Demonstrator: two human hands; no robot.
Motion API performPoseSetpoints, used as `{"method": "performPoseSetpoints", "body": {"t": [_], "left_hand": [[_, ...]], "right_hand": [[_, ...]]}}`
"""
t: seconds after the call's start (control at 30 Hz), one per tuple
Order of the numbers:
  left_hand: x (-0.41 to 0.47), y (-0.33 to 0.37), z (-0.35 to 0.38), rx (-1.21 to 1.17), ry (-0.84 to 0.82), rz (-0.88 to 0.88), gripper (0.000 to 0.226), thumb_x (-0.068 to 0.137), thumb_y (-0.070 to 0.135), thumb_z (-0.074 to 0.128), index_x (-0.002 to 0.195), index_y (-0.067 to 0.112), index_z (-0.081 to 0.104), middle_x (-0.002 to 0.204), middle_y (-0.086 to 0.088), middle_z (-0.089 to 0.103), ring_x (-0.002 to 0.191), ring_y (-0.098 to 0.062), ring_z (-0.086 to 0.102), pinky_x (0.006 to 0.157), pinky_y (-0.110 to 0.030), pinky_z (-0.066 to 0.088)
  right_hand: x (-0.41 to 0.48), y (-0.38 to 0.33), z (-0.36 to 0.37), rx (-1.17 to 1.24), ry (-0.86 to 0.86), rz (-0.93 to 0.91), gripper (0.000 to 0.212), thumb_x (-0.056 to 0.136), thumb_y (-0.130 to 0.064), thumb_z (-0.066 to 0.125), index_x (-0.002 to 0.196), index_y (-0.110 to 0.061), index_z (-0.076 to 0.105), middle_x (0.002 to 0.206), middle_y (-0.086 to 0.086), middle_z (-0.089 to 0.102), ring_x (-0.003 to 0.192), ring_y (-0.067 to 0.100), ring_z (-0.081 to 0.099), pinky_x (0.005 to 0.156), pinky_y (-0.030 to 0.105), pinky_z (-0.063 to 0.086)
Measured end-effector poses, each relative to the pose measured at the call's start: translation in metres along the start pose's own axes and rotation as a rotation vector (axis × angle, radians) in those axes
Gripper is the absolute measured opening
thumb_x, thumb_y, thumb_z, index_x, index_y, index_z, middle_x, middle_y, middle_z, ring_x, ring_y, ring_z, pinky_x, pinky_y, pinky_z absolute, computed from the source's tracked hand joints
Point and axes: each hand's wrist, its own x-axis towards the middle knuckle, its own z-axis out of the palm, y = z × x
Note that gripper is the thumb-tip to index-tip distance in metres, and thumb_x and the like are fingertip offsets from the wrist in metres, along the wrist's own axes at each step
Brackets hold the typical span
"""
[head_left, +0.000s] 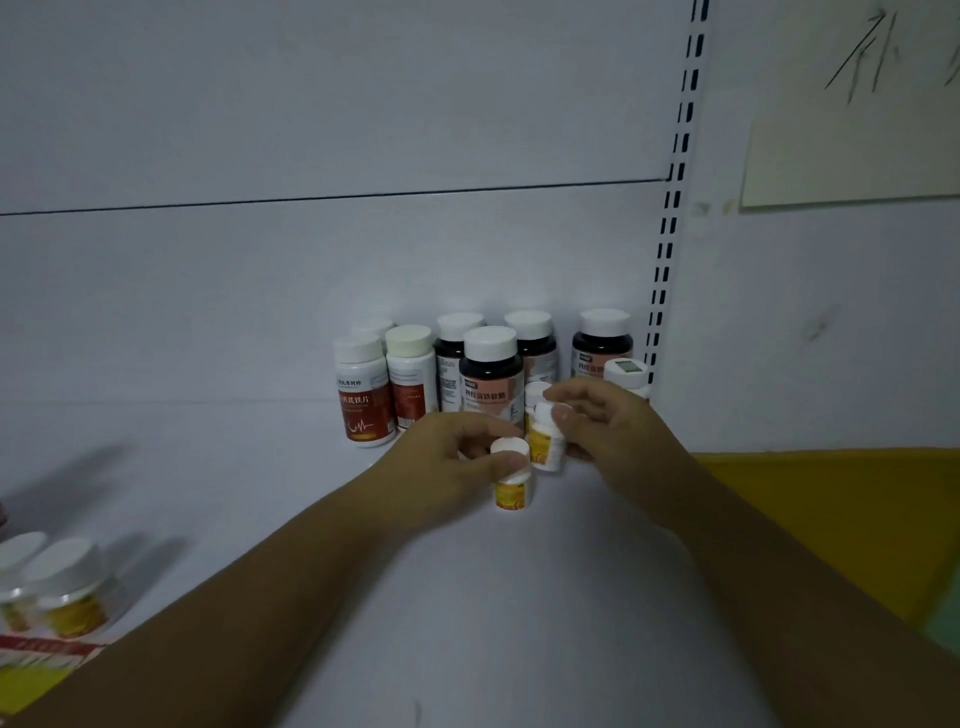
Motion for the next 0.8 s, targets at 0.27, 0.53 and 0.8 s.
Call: {"method": "performPoseSetpoints", "body": {"t": [0.27,0.53,0.8], "left_hand": [[-0.028,0.048,-0.060,0.247,-0.057,-0.008,0.030,0.086,0.041,0.058,0.095,0.016,0.071,0.084,-0.003,0.070,0.072,-0.014,0.061,0.076,-0.038,0.056],[-0.103,0.017,-0.216,0.273,0.295,0.081,0.022,0.086,0.036,0.058,0.097,0.023,0.072,0.089,0.010,0.070,0.082,-0.013,0.067,0.081,-0.044,0.056],[-0.128,-0.057,-0.251,0.365,0.270,-0.093,0.027,0.086,0.040,0.057,0.105,0.025,0.068,0.091,0.016,0.064,0.076,0.000,0.059,0.070,-0.023,0.051]], "right_hand": [[-0.016,-0.051,0.022,0.773,0.162,0.273,0.024,0.096,-0.016,0.042,0.094,-0.002,0.063,0.082,0.016,0.064,0.062,0.023,0.057,0.049,0.027,0.051],[-0.020,-0.107,0.163,0.426,-0.160,0.005,0.019,0.065,-0.015,0.059,0.083,-0.012,0.065,0.081,0.004,0.070,0.074,0.016,0.067,0.067,0.027,0.058],[0.000,-0.091,0.259,0.003,-0.282,-0.016,0.016,0.079,0.000,0.067,0.082,-0.015,0.068,0.089,0.010,0.070,0.085,0.022,0.066,0.085,0.035,0.056]]}}
